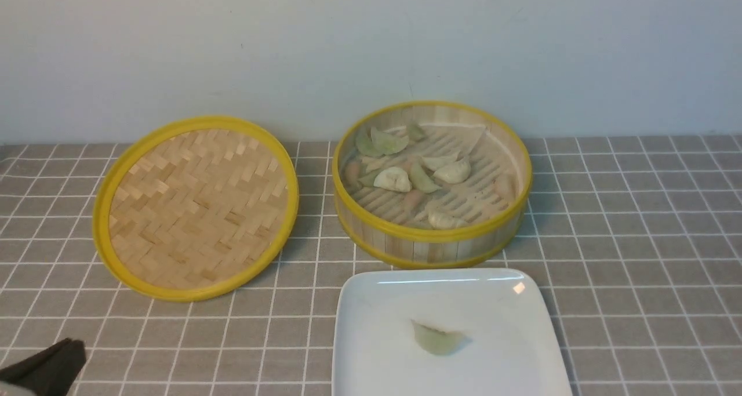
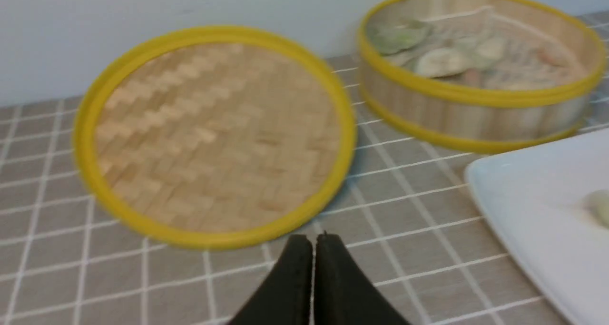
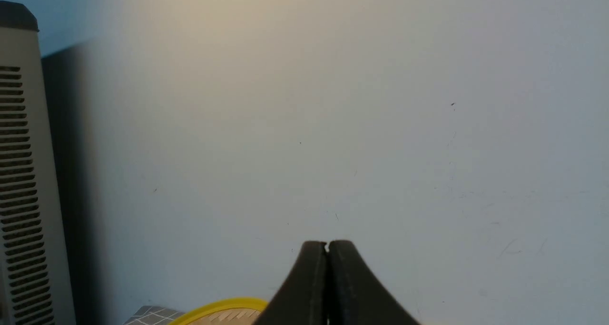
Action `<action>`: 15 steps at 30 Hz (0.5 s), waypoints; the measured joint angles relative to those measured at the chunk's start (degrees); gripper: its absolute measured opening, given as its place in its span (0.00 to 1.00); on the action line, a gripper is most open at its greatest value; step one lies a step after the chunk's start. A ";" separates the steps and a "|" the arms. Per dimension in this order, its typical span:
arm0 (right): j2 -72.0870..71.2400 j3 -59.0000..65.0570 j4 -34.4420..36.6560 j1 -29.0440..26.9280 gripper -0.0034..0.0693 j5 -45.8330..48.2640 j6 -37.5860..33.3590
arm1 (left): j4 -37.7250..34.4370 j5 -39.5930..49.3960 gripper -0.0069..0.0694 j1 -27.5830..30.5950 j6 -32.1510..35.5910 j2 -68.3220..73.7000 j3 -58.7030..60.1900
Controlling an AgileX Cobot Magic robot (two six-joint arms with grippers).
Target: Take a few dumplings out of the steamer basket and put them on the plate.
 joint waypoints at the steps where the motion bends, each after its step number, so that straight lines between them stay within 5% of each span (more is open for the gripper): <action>1: 0.00 0.00 0.00 0.00 0.03 0.00 0.00 | 0.00 0.05 0.08 1.68 0.00 -2.41 1.82; 5: 0.00 0.00 0.00 0.00 0.03 0.09 0.00 | 0.06 1.73 0.08 6.42 0.06 -9.56 6.44; 15: 0.00 0.00 0.00 0.00 0.03 0.21 0.00 | 1.51 5.83 0.08 6.63 0.67 -10.49 6.60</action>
